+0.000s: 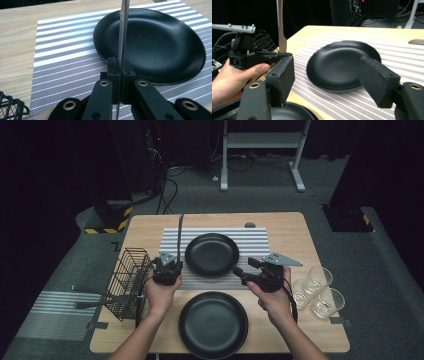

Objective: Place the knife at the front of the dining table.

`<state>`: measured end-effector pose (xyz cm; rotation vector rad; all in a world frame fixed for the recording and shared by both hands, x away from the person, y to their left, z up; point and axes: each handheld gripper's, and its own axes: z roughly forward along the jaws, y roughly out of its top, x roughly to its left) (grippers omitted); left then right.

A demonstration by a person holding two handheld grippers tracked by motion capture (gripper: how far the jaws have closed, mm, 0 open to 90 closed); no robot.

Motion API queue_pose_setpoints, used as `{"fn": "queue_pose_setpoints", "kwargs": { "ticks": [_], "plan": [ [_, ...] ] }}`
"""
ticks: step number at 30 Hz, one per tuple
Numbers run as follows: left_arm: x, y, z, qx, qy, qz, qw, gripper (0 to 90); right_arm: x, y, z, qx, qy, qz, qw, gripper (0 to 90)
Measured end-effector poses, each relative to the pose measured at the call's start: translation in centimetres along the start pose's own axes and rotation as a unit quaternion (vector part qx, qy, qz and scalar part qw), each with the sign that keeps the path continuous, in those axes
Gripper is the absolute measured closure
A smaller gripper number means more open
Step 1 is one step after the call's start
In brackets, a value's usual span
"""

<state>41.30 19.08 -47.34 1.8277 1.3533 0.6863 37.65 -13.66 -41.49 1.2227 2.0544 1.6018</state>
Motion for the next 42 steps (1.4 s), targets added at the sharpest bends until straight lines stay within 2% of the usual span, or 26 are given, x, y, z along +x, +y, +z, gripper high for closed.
{"fn": "queue_pose_setpoints", "kwargs": {
  "ticks": [13, 16, 29, 37, 42],
  "plan": [
    [1.0, -0.6, 1.2, 0.016, 0.012, -0.017, 0.9997, 89.1, -0.7, -2.9, -1.1, 0.02, -0.015, 0.005, 0.9997, 27.7],
    [1.1, -0.8, 1.6, 0.019, 0.017, -0.016, 0.9995, 89.1, -0.8, -4.0, -1.6, 0.025, -0.027, 0.006, 0.9993, 23.3],
    [1.5, -1.0, 2.7, 0.031, 0.029, -0.029, 0.9987, 89.1, -1.5, -6.8, -3.3, 0.046, -0.03, -0.001, 0.9985, 21.6],
    [1.4, -1.1, 3.5, 0.039, 0.038, -0.032, 0.998, 89.1, -2.4, -8.6, -3.5, 0.049, -0.035, 0.016, 0.9981, 21.3],
    [1.5, -1.2, 4.1, 0.047, 0.048, -0.037, 0.9971, 89.1, -2.4, -8.9, -3.6, 0.05, -0.04, 0.001, 0.9979, 21.3]
  ]
}}
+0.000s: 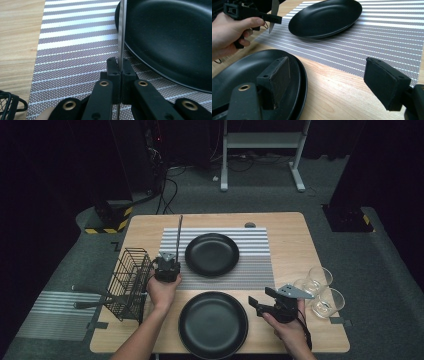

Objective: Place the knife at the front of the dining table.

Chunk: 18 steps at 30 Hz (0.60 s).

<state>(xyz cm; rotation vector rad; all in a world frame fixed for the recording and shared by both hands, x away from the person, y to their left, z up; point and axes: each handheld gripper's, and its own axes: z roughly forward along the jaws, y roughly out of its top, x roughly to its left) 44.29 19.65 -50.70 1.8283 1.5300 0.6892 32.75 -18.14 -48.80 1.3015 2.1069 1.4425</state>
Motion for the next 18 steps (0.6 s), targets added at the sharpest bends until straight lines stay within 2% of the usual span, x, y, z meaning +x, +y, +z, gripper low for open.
{"fn": "queue_pose_setpoints", "kwargs": {
  "ticks": [7, 12, 18],
  "plan": [
    [0.3, 0.1, 0.7, 0.012, 0.009, -0.008, 0.9999, 89.1, -0.2, -0.5, -0.1, 0.0, 0.004, 0.006, 1.0, 21.4],
    [0.6, 0.6, 1.1, 0.019, 0.016, -0.021, 0.9995, 89.1, -0.5, -1.3, 0.5, 0.018, 0.002, 0.011, 0.9998, 21.6],
    [1.2, 0.9, 1.3, 0.028, 0.029, -0.039, 0.9984, 89.1, -0.9, -1.4, 0.5, 0.018, 0.0, 0.019, 0.9997, 22.3]
  ]
}}
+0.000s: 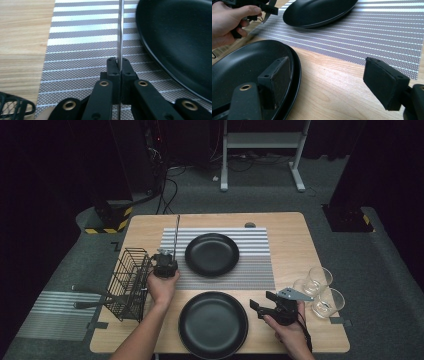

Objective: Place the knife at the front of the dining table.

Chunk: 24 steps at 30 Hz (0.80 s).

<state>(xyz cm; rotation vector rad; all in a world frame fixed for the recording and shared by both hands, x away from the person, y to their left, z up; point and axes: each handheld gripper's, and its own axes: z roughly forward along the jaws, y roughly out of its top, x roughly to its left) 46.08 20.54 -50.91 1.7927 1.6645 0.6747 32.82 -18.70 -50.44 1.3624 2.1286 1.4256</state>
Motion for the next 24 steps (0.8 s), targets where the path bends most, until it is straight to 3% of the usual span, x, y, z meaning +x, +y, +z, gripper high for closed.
{"fn": "queue_pose_setpoints", "kwargs": {
  "ticks": [11, 21, 24],
  "plan": [
    [0.4, 0.0, 1.1, 0.019, 0.029, -0.01, 0.9993, 89.1, -0.3, -0.2, 0.1, 0.006, 0.0, 0.01, 0.9999, 22.9],
    [0.6, 0.5, 2.2, 0.014, 0.061, -0.054, 0.9966, 88.9, -0.6, -0.2, 0.1, 0.006, -0.001, 0.017, 0.9998, 23.6],
    [0.6, 0.7, 2.4, 0.017, 0.064, -0.056, 0.9962, 88.9, -0.7, -0.2, 0.1, 0.006, -0.001, 0.017, 0.9998, 23.7]
  ]
}}
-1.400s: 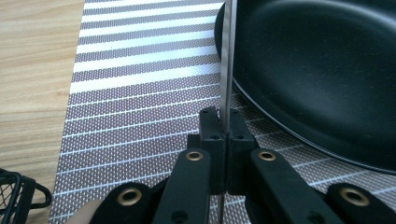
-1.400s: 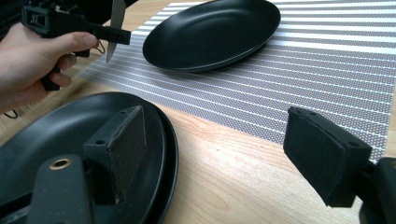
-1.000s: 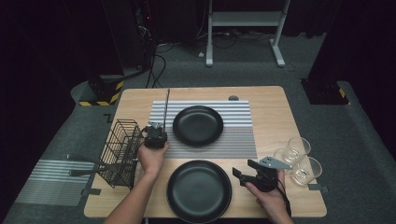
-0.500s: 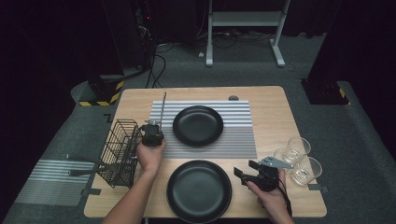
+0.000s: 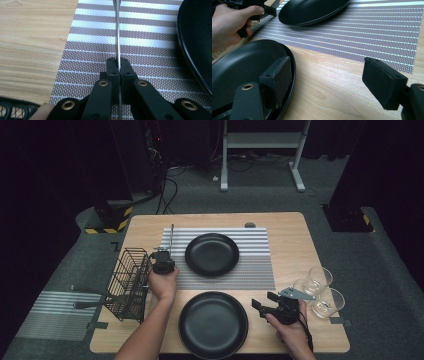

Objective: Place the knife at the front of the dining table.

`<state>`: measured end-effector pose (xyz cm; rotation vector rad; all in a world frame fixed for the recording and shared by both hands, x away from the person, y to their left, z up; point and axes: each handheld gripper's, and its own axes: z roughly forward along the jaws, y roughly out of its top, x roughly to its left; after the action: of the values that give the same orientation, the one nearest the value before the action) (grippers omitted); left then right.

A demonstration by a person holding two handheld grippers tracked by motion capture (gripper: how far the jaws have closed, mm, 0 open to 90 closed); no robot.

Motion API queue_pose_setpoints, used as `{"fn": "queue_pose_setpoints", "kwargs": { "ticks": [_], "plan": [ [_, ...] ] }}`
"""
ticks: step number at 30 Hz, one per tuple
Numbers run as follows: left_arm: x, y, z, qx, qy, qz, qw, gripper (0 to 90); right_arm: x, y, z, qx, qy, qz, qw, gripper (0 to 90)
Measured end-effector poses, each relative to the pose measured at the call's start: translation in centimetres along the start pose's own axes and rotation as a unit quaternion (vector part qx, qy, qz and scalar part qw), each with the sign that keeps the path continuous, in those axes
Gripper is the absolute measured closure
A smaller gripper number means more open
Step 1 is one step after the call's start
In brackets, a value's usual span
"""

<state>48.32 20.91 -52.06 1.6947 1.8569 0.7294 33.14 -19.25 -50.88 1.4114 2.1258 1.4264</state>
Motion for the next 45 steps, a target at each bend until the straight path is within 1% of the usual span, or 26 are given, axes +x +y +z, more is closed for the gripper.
{"fn": "queue_pose_setpoints", "kwargs": {
  "ticks": [4, 7, 11, 12, 13, 17, 19, 21, 22, 23, 27, 28, 30, 31, 33, 37, 39, 41, 43, 45],
  "plan": [
    [0.0, 0.1, 0.1, -0.002, 0.007, -0.007, 1.0, 88.9, 0.0, 0.0, -0.1, -0.002, 0.001, 0.002, 1.0, 24.2],
    [0.0, 0.1, 0.2, -0.002, 0.009, -0.008, 0.9999, 88.9, 0.0, 0.1, -0.1, -0.002, 0.0, 0.002, 1.0, 24.4],
    [-0.1, 0.2, 0.2, -0.001, 0.017, -0.002, 0.9998, 88.8, -0.1, 0.1, -0.2, -0.003, 0.001, 0.003, 1.0, 24.6],
    [-0.2, 0.1, 0.2, -0.004, 0.027, -0.001, 0.9996, 88.7, -0.1, 0.1, -0.2, -0.003, 0.001, 0.004, 1.0, 24.7],
    [-0.2, 0.1, 0.2, -0.005, 0.029, -0.005, 0.9996, 88.5, -0.1, 0.1, -0.2, -0.002, 0.001, 0.004, 1.0, 24.8],
    [-0.2, 0.0, 0.2, -0.008, 0.031, -0.004, 0.9995, 88.2, 0.0, 0.0, -0.1, 0.0, 0.0, 0.003, 1.0, 25.5],
    [-0.3, -0.1, 0.2, -0.013, 0.036, -0.005, 0.9993, 86.6, 0.0, 0.0, -0.1, 0.001, 0.002, 0.003, 1.0, 25.7],
    [-0.4, -0.3, 0.2, -0.018, 0.041, -0.004, 0.999, 82.6, 0.0, 0.0, 0.0, 0.002, 0.003, 0.005, 1.0, 25.7],
    [-0.4, -0.3, 0.2, -0.02, 0.041, -0.006, 0.999, 78.7, 0.0, 0.0, 0.0, 0.002, 0.003, 0.004, 1.0, 25.8],
    [-0.4, -0.4, 0.2, -0.022, 0.039, -0.009, 0.999, 76.8, 0.0, 0.0, 0.0, 0.002, 0.002, 0.003, 1.0, 25.9],
    [-0.5, -0.5, 0.2, -0.023, 0.036, -0.009, 0.9991, 77.3, 0.0, 0.0, 0.0, 0.004, 0.001, 0.004, 1.0, 26.1],
    [-0.4, -0.5, 0.1, -0.022, 0.025, -0.012, 0.9994, 76.4, 0.0, 0.0, 0.0, 0.004, 0.002, 0.002, 1.0, 26.1],
    [-0.3, -0.5, 0.0, -0.021, 0.012, -0.015, 0.9996, 71.9, 0.0, 0.0, 0.0, 0.004, 0.003, 0.001, 1.0, 26.2],
    [-0.2, -0.6, 0.0, -0.023, 0.009, -0.019, 0.9995, 72.0, 0.0, 0.0, 0.0, 0.004, 0.004, 0.001, 1.0, 26.3],
    [-0.2, -0.8, 0.0, -0.029, 0.007, -0.018, 0.9994, 72.0, 0.1, 0.0, 0.0, 0.004, 0.006, 0.001, 1.0, 26.4],
    [-0.1, -1.0, -0.1, -0.032, 0.001, -0.017, 0.9993, 71.1, 0.1, -0.1, 0.0, 0.006, 0.005, 0.001, 1.0, 26.6],
    [0.1, -1.1, -0.2, -0.035, -0.004, -0.027, 0.999, 71.1, 0.1, 0.0, 0.0, 0.006, 0.005, 0.002, 1.0, 26.6],
    [0.2, -1.2, -0.2, -0.035, -0.002, -0.027, 0.999, 72.5, 0.1, 0.0, 0.0, 0.005, 0.005, 0.002, 1.0, 26.7],
    [0.4, -1.2, -0.3, -0.035, -0.006, -0.022, 0.9991, 72.9, 0.1, 0.0, -0.1, 0.005, 0.005, 0.001, 1.0, 26.7],
    [0.4, -1.3, -0.3, -0.037, 0.001, -0.021, 0.9991, 72.9, 0.1, -0.1, 0.0, 0.006, 0.005, 0.002, 1.0, 26.7]
  ]
}}
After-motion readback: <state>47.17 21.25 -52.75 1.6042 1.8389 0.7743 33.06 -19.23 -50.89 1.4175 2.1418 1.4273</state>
